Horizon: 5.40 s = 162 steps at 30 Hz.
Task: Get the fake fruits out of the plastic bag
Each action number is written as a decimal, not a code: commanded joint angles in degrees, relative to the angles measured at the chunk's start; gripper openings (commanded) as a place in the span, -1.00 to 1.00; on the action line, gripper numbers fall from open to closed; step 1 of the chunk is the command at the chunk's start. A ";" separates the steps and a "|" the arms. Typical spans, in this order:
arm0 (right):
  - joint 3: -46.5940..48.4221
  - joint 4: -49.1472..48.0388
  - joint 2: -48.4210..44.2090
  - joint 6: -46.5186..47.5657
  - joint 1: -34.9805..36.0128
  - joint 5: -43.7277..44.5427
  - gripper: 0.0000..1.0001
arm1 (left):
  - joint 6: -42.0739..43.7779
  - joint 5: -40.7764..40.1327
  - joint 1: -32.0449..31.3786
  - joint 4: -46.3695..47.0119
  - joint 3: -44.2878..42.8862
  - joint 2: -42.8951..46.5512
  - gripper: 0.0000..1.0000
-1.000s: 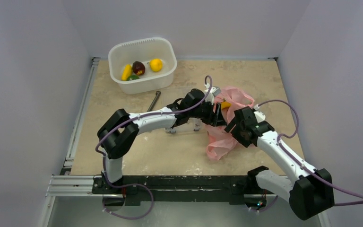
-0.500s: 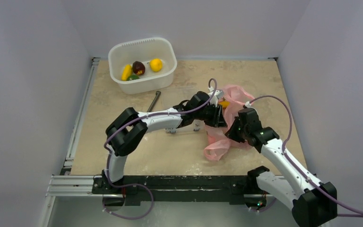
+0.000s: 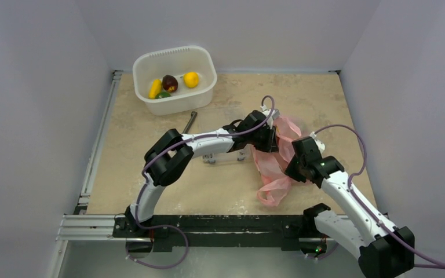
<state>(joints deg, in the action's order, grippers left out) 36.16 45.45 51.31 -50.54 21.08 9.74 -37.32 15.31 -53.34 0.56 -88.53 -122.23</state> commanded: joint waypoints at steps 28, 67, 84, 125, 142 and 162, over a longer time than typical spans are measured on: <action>2.00 -0.80 -5.96 -1.58 0.16 3.01 -1.00 | 1.39 1.26 -1.81 0.47 -13.28 -9.98 -0.47; -0.13 1.19 -8.12 -8.50 0.18 9.54 -1.00 | -11.26 -5.25 -1.34 19.10 3.58 1.92 -1.00; 1.38 -0.19 -7.74 -6.60 0.17 13.64 -1.00 | -2.76 2.26 -0.58 12.19 13.97 18.17 -1.00; 3.46 -4.66 -8.01 -1.59 0.17 9.77 -1.00 | -5.88 -2.86 46.41 -5.54 -31.37 -2.25 -1.00; 3.33 -5.25 -7.98 -1.31 0.14 7.80 -1.00 | -12.04 -12.89 50.94 -10.13 -28.17 -13.04 -0.58; 5.98 4.70 3.77 0.41 0.13 6.53 -1.00 | -8.99 -5.52 34.95 -3.16 3.15 20.55 0.29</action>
<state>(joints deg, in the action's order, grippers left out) 39.40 46.83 53.06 -51.55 21.10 15.55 -48.88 8.69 -8.73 -9.96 -92.12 -111.37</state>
